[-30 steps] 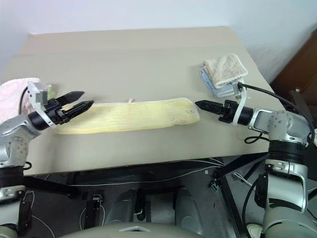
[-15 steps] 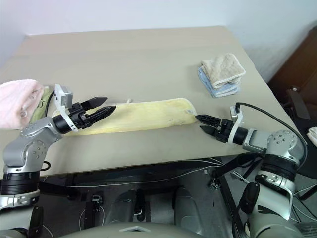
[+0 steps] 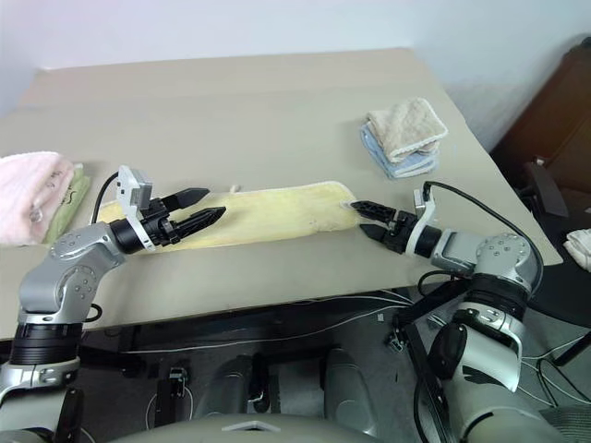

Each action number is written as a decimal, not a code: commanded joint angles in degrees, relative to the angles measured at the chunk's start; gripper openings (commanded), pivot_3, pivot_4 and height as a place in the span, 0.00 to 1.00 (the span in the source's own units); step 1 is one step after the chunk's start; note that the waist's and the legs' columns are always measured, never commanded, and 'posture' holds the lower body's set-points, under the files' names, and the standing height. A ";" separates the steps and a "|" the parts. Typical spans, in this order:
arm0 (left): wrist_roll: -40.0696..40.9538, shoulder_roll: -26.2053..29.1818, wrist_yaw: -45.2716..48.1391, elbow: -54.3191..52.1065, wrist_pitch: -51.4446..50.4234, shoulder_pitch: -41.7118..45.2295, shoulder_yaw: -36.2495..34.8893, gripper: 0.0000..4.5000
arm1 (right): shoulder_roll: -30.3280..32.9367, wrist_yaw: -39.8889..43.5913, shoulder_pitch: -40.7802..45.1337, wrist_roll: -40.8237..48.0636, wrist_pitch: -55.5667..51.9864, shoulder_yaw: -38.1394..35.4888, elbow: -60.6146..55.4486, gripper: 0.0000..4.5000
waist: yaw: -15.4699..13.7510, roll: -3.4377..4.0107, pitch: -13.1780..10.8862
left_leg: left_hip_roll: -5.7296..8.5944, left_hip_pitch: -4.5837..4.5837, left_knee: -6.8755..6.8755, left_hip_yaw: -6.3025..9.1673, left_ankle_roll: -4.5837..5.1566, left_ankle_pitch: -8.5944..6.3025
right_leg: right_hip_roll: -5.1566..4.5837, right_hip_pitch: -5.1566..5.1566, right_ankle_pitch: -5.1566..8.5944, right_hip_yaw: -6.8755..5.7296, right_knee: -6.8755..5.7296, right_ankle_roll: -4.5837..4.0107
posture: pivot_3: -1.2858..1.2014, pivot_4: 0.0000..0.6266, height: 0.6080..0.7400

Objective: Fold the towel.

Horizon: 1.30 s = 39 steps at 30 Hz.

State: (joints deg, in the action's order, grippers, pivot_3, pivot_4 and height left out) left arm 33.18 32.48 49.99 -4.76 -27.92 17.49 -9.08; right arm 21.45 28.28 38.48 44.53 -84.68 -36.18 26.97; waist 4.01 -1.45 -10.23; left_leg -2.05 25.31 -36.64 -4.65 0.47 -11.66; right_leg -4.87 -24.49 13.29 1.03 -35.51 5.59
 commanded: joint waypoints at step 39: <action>-5.17 -1.61 2.67 6.91 6.93 4.71 2.31 0.78 | 19.74 7.64 -9.35 5.26 1.00 1.13 -7.21 0.01 | -3.16 0.00 0.00 | 0.21 0.19 0.47 -0.05 0.07 -0.04 | -0.33 -0.12 0.01 -0.09 0.54 -0.04 | 0.52 0.24 1.00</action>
State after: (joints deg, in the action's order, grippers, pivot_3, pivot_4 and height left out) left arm 28.00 31.08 52.28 2.54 -21.93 21.29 -7.06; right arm 39.84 34.97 29.17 48.56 -83.54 -33.84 21.86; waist 0.85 -1.45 -10.24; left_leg -1.85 25.49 -36.17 -4.71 0.54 -11.70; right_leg -5.17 -24.61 13.29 0.95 -34.96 5.55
